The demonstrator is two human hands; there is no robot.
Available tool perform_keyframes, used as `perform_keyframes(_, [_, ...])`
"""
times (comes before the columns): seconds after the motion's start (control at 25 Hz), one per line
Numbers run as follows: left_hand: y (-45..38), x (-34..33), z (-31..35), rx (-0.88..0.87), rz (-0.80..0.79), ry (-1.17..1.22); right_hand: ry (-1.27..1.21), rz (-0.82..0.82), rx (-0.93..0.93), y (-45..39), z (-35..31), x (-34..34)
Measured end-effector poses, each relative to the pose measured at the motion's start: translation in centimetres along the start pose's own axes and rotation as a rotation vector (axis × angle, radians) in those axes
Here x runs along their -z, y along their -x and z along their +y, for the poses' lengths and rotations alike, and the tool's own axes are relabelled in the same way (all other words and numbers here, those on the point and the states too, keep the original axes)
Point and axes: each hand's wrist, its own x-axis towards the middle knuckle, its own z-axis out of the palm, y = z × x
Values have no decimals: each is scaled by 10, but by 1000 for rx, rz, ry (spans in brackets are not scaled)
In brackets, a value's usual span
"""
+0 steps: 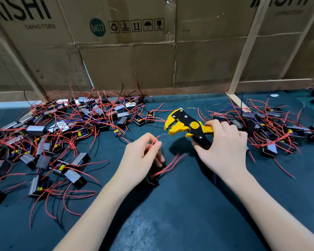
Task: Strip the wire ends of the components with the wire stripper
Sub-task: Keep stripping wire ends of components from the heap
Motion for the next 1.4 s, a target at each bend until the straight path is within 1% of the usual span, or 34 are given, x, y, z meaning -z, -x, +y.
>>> perform_keyframes(0.04, [1,0,-1,-47,-8,-133,6,-3,5,0,0,0])
perform_keyframes(0.08, [0,1,-1,-55,-39,-204,14,-4,12,1,-1,-1])
perform_keyframes(0.12, [0,3,-1,-32,-86,-173,20,-5,17,1,-1,-1])
perform_keyframes(0.2, [-3,9,1,27,-152,-12,24,-8,19,1,0,-2])
perform_keyframes(0.32, [-6,18,2,37,-102,65,31,-12,13,0,1,-2])
perform_keyframes(0.44, [-6,21,2,90,-101,213,35,-13,16,0,1,-2])
perform_keyframes(0.64, [-6,11,1,140,-97,269,38,-27,69,4,-5,-4])
perform_keyframes(0.8, [-5,5,-1,140,-81,277,5,20,92,4,-8,-3])
perform_keyframes(0.96, [-6,2,-1,102,-56,299,61,56,91,3,-7,-1])
perform_keyframes(1.12, [-5,-1,0,56,-30,317,97,50,103,4,-8,-2])
perform_keyframes(1.4, [-7,-1,-2,119,0,251,38,51,153,4,-9,-2])
